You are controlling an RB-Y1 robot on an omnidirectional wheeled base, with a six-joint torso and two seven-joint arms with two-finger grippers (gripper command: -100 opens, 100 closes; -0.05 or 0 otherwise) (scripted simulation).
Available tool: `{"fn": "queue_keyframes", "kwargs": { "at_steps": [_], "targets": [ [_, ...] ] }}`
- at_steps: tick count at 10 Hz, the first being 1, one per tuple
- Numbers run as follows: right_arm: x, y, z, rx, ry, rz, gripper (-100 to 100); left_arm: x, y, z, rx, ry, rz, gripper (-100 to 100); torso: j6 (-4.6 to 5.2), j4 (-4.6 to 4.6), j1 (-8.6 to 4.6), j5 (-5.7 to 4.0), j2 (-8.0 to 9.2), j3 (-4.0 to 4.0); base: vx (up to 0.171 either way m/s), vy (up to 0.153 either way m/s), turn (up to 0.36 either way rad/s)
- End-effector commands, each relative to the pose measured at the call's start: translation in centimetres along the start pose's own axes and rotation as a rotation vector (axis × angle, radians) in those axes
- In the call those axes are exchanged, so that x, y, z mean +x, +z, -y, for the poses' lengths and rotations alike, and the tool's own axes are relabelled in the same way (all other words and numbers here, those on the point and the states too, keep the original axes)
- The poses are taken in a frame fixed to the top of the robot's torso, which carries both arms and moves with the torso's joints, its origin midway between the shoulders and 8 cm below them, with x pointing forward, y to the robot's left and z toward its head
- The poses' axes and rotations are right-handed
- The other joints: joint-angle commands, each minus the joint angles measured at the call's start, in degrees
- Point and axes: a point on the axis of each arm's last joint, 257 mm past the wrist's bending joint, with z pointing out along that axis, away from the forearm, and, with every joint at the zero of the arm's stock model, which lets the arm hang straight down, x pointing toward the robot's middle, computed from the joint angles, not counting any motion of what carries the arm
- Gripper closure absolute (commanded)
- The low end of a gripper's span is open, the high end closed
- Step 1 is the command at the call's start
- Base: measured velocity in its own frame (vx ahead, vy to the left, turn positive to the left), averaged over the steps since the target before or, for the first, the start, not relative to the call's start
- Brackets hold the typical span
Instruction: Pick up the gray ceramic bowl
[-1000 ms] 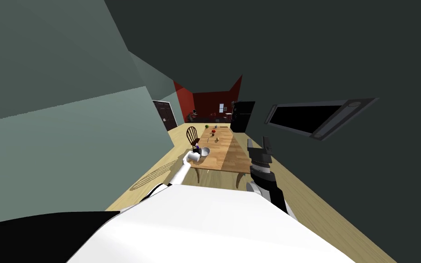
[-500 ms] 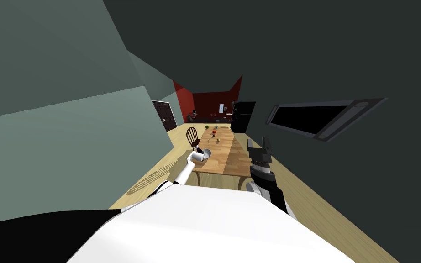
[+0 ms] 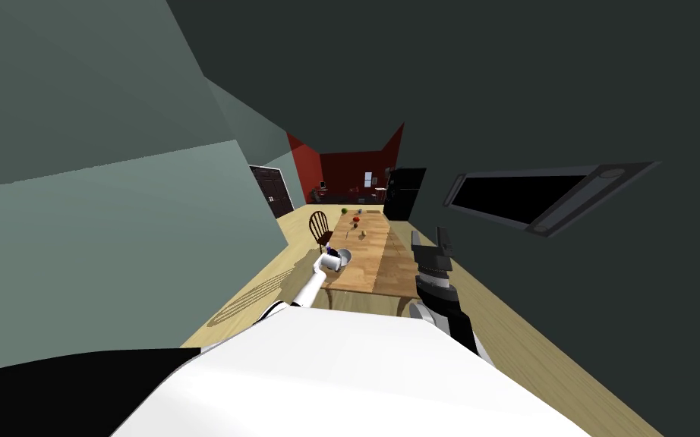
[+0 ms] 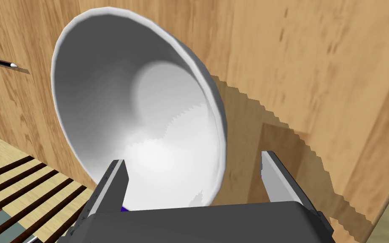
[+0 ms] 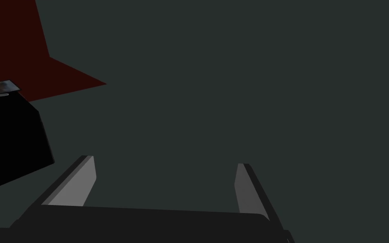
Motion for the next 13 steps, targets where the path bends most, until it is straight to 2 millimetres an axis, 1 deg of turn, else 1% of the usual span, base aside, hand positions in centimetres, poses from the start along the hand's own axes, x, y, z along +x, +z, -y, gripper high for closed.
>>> {"fn": "queue_keyframes", "kwargs": {
  "at_steps": [1, 3, 4, 8, 9, 10, 11, 12, 13],
  "targets": [
    [0.0, 0.0, 0.0, 0.0, 0.0, 0.0, 0, -0.25, 0.54, -0.37, 0.004, 0.001, -0.001, -100, 0.0, 0.0, 0.0, 0.0, 0.0, 0.0, 0.051, -0.018, -0.003],
    [0.0, 0.0, 0.0, 0.0, 0.0, 0.0, 0, -0.36, 0.7, -0.52, 0.002, 0.0, 0.0, -100, 0.0, -0.02, -0.05, -0.01, -0.07, -0.04, 0.034, -0.014, -0.001],
    [0.0, 0.0, 0.0, 0.0, 0.0, 0.0, 0, -0.35, 0.74, -0.51, 0.004, 0.001, -0.001, 100, 0.0, 0.0, -0.01, -0.01, 0.01, 0.0, 0.0, 0.0, 0.0],
    [0.0, 0.0, 0.0, 0.0, 0.0, 0.0, 0, -0.39, 0.76, -0.61, 0.001, 0.002, 0.001, 100, -0.02, 0.06, 0.05, 0.03, 0.12, 0.08, 0.001, 0.0, -0.001],
    [0.0, 0.0, 0.0, 0.0, 0.0, 0.0, 0, -0.39, 0.77, -0.65, 0.001, 0.002, 0.001, 0, -0.02, 0.08, 0.05, 0.02, 0.14, 0.1, 0.0, 0.0, 0.0],
    [0.0, 0.0, 0.0, 0.0, 0.0, 0.0, 0, -0.01, 0.14, 0.02, 0.003, 0.001, -0.001, 100, -0.02, 0.09, 0.04, 0.02, 0.16, 0.12, -0.041, 0.015, 0.009],
    [0.0, 0.0, 0.0, 0.0, 0.0, 0.0, 0, 0.15, -0.14, 0.28, 0.002, 0.001, -0.001, 100, -0.03, 0.14, 0.09, 0.03, 0.3, 0.21, -0.053, 0.018, 0.002],
    [0.0, 0.0, 0.0, 0.0, 0.0, 0.0, 0, 0.03, 0.17, 0.09, 0.004, 0.002, -0.001, 100, -0.04, 0.17, 0.1, 0.03, 0.39, 0.27, -0.02, 0.007, -0.002],
    [0.0, 0.0, 0.0, 0.0, 0.0, 0.0, 0, 0.03, 0.13, 0.07, 0.001, 0.001, -0.001, 0, -0.04, 0.17, 0.08, 0.03, 0.34, 0.25, 0.0, 0.0, 0.0]
  ]
}}
